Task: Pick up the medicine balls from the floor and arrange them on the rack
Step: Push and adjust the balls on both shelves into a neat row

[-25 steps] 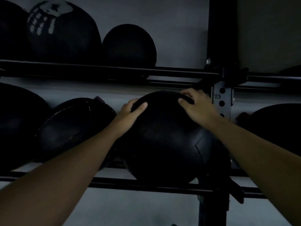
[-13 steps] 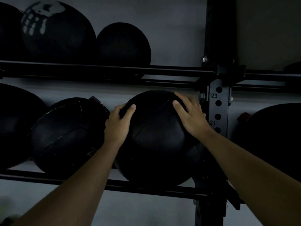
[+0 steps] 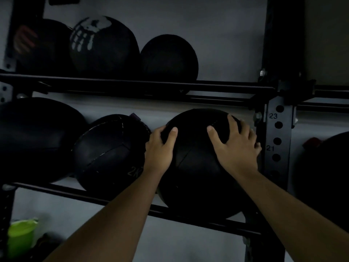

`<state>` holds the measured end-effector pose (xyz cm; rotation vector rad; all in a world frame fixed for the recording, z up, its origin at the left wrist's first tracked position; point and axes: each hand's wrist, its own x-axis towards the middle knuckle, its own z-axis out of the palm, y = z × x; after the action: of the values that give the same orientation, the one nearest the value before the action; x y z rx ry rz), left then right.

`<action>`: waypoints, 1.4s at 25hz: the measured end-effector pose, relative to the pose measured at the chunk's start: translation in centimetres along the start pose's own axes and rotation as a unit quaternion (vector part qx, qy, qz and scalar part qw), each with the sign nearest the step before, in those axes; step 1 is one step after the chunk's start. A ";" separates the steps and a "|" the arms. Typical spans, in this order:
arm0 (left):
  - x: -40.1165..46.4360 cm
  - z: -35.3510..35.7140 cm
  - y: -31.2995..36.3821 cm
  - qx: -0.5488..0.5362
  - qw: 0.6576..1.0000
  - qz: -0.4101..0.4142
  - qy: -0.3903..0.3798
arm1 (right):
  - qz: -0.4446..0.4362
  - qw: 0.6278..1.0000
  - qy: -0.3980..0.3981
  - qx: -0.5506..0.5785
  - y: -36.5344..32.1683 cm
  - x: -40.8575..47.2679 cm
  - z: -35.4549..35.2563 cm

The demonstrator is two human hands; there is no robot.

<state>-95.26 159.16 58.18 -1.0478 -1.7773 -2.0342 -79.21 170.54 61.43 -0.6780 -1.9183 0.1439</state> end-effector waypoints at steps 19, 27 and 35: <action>13.0 -26.3 -6.6 0.189 0.980 -0.050 0.022 | -0.047 0.987 -0.154 0.031 -23.2 -4.4 14.9; 17.8 -25.0 -9.3 0.090 0.979 -0.042 -0.178 | 0.014 0.994 -0.107 -0.022 -25.7 -5.2 21.3; 18.9 -24.1 -7.8 0.248 0.946 -0.144 -0.152 | -0.063 0.956 -0.282 -0.051 -24.0 6.0 19.1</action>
<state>-121.96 143.42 64.45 -1.0229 -2.5543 -1.4686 -107.03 157.49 67.23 -0.6219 -2.5271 0.1720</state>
